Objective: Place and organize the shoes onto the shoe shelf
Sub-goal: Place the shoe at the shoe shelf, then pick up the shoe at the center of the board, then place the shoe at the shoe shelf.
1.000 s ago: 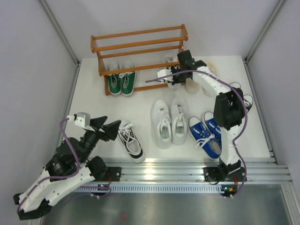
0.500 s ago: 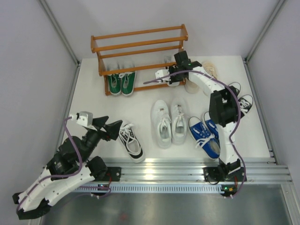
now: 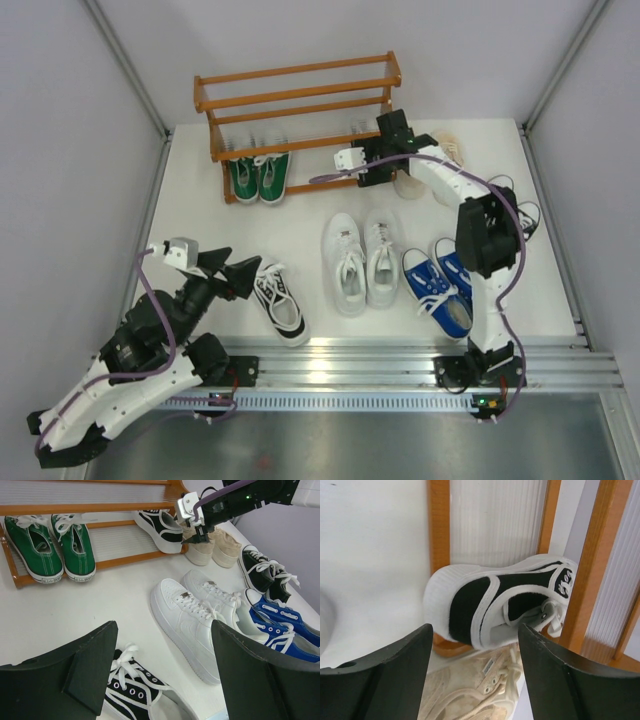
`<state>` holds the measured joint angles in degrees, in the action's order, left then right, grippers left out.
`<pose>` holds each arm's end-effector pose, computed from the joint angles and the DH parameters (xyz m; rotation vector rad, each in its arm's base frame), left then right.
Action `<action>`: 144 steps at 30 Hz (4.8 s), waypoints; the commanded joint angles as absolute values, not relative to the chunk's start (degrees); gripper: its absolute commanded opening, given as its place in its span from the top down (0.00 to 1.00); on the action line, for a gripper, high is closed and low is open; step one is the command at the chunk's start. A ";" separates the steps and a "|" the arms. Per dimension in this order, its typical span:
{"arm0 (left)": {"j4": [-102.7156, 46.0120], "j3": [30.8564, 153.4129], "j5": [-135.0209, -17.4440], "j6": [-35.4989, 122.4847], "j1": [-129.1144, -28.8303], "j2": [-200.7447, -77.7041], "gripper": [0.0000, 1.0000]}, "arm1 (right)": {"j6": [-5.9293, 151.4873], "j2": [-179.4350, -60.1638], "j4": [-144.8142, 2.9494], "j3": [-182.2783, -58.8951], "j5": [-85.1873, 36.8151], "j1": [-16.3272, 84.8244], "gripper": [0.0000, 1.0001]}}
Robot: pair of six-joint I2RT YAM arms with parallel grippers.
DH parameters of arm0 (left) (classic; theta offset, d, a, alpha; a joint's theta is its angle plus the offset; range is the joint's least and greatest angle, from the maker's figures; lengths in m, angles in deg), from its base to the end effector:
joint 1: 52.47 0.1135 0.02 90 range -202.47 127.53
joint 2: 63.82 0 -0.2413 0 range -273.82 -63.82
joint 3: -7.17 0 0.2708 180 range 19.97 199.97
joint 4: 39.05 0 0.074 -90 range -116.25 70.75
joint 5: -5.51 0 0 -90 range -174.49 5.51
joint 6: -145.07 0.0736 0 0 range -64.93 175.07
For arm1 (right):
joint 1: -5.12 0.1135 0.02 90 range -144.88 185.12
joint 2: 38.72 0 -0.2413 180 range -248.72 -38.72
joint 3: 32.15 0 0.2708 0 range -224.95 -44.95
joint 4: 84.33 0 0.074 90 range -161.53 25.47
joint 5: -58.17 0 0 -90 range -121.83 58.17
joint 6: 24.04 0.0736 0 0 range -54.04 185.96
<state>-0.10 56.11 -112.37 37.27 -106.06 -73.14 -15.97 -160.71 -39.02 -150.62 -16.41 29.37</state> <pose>0.1046 -0.0838 0.3269 0.1054 1.5886 -0.6003 0.4602 0.2288 0.1924 -1.9797 1.3353 -0.1492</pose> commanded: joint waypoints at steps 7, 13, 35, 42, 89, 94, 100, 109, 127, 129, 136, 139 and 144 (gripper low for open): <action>-0.59 56.00 -114.63 34.16 -105.82 -77.87 0.17 | -8.23 -136.21 -36.47 -135.50 -11.09 31.40 0.26; 13.96 57.67 -118.08 4.00 -105.82 -84.37 0.20 | 13.19 -118.90 -26.80 -123.81 7.78 33.42 0.26; 30.11 59.17 -109.10 -20.35 -105.82 -121.56 0.43 | 20.17 -100.15 -34.00 -99.36 15.72 32.54 0.25; 15.68 54.07 -109.19 -6.74 -105.82 -116.75 1.00 | 20.00 -100.59 -33.56 -99.27 15.98 32.46 0.25; -4.63 61.28 -111.39 -9.79 -105.82 -107.24 1.00 | 11.83 -126.87 -26.27 -124.84 -19.79 73.76 0.67; -4.89 60.13 -111.74 -9.18 -105.82 -106.80 1.00 | 11.30 -127.14 -24.51 -126.78 -19.44 73.76 0.86; -8.23 57.50 -111.04 -5.40 -105.82 -102.51 0.80 | 9.72 -127.14 -22.84 -127.22 -18.65 73.50 1.00; -6.66 57.84 -111.74 11.88 -105.82 -88.71 0.25 | -0.19 -128.28 -12.05 -134.42 -10.05 65.43 1.00; 7.41 59.52 -118.41 33.36 -105.82 -65.06 0.18 | -15.43 -150.24 9.42 -161.22 9.30 54.25 1.00; 7.68 59.43 -118.51 33.36 -105.82 -64.96 0.18 | -15.25 -152.70 9.51 -163.51 10.35 53.81 1.00; 7.59 59.08 -117.01 33.45 -105.82 -65.14 0.17 | -15.60 -160.79 12.32 -171.86 16.68 51.00 1.00; 7.59 58.99 -116.75 33.54 -105.82 -65.14 0.17 | -15.25 -162.47 11.09 -172.22 17.65 50.65 1.00; 7.59 58.99 -116.57 33.54 -105.82 -65.14 0.17 | -14.63 -164.49 9.51 -172.22 19.41 49.07 1.00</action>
